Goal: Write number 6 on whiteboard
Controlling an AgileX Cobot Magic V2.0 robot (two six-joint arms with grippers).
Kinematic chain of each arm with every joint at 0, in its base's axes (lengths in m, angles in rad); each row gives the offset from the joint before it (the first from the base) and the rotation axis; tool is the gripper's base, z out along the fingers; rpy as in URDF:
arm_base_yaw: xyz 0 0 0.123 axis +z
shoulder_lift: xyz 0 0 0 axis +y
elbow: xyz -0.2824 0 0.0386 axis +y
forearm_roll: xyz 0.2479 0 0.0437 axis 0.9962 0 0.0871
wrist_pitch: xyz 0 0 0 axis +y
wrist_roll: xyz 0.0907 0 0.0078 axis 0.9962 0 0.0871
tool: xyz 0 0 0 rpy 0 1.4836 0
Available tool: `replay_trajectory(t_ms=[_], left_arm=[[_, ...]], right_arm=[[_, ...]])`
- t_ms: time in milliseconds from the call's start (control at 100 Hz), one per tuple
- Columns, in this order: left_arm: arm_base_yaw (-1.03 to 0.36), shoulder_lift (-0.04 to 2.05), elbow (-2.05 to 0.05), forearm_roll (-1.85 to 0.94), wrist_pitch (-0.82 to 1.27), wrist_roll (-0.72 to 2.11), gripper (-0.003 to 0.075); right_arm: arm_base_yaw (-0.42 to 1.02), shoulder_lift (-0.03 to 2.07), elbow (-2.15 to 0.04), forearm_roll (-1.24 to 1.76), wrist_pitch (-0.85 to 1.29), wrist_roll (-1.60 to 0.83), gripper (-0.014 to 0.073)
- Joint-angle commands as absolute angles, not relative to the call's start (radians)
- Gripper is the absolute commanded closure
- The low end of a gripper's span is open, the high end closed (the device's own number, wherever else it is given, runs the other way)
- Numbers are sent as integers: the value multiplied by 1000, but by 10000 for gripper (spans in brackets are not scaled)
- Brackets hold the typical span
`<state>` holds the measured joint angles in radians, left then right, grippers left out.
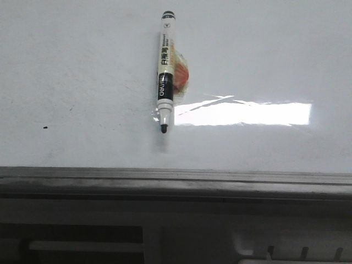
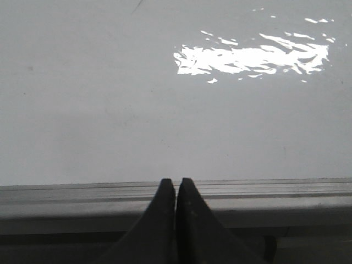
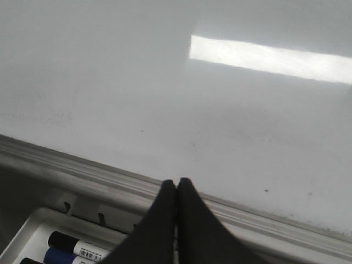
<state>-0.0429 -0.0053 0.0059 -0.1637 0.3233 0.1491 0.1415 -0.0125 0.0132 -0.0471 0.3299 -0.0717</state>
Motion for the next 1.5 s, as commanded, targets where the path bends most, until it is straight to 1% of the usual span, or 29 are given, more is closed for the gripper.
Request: replay_trajectory(t_ms=[0, 240, 390, 440, 510, 600, 680, 850, 990, 1150, 1270, 1400, 1460, 1490], left_arm=[[-40, 4, 49, -170, 260, 141, 739], [-40, 4, 49, -157, 254, 141, 739], [-40, 4, 49, -182, 240, 141, 739], [-40, 4, 49, -261, 221, 141, 739], [-40, 4, 49, -544, 190, 145, 739], [-40, 4, 48, -704, 150, 147, 739], [-40, 4, 48, -874, 120, 147, 739], [-40, 4, 48, -1107, 141, 147, 739], [-40, 4, 43, -1122, 171, 147, 739], [-40, 4, 2, -1120, 241, 253, 739], [-40, 7, -99, -1086, 341, 413, 739], [-40, 88, -250, -931, 429, 545, 738], [-40, 155, -317, -850, 484, 591, 732], [-40, 195, -357, -824, 510, 613, 711]], right_arm=[[137, -29, 39, -51, 310, -71, 657], [137, -29, 39, -51, 302, -71, 658], [137, -29, 39, -51, 220, -71, 657], [137, -29, 39, -31, 153, -71, 657], [137, -29, 39, 102, 45, -71, 657], [137, -29, 39, 249, -29, -71, 657], [137, -29, 39, 313, -37, -71, 657], [137, -29, 39, 469, -42, -71, 657], [137, -29, 32, 633, -53, -71, 657], [137, -29, -19, 656, -45, -71, 657], [137, -29, -98, 646, 8, -71, 657], [137, -11, -179, 584, 100, -103, 650], [137, 7, -212, 567, 145, -151, 614], [137, 18, -225, 565, 169, -171, 588]])
